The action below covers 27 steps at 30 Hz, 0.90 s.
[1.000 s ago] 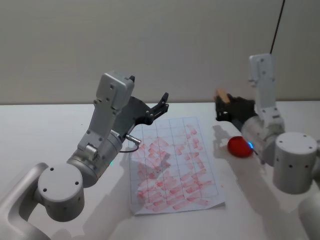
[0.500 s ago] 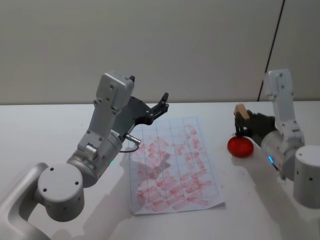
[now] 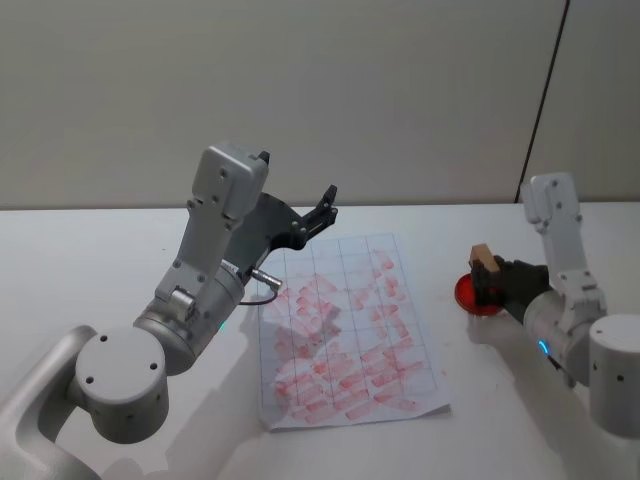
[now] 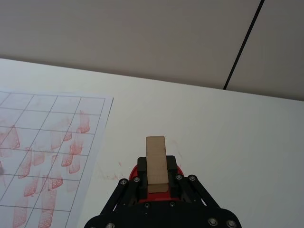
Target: Use the one hand to pick up the stamp and affix it onto the A4 paper.
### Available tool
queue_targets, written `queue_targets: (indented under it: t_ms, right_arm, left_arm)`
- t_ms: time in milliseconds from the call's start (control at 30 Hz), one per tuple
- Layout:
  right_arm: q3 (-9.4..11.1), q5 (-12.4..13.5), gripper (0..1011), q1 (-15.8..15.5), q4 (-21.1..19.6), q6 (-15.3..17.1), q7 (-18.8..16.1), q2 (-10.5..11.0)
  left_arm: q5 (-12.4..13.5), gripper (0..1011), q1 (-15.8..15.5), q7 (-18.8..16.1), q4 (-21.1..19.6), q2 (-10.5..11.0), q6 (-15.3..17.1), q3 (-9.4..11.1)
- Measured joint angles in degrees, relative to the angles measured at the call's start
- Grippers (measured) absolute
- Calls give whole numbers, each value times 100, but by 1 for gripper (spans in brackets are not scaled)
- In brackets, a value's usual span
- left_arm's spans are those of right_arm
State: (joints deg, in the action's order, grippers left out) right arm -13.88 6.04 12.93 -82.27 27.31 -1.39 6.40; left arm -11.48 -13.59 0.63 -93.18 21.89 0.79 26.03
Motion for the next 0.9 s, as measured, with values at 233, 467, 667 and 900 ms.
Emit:
queue_targets:
  t_ms: [233, 467, 667, 900]
  right_arm:
    - [-6, -40, 219, 23, 182, 4, -33, -22]
    - [-7, -58, 380, 51, 301, -34, -68, -42]
    - [-3, -68, 583, 54, 318, -157, -81, -46]
    - [26, -92, 838, -11, 179, -463, -87, -13]
  left_arm:
    - [0, 1001, 0, 0, 0, 0, 0, 0]
    - [0, 1001, 0, 0, 0, 0, 0, 0]
    - [0, 1001, 0, 0, 0, 0, 0, 0]
    - [0, 1001, 0, 0, 0, 0, 0, 0]
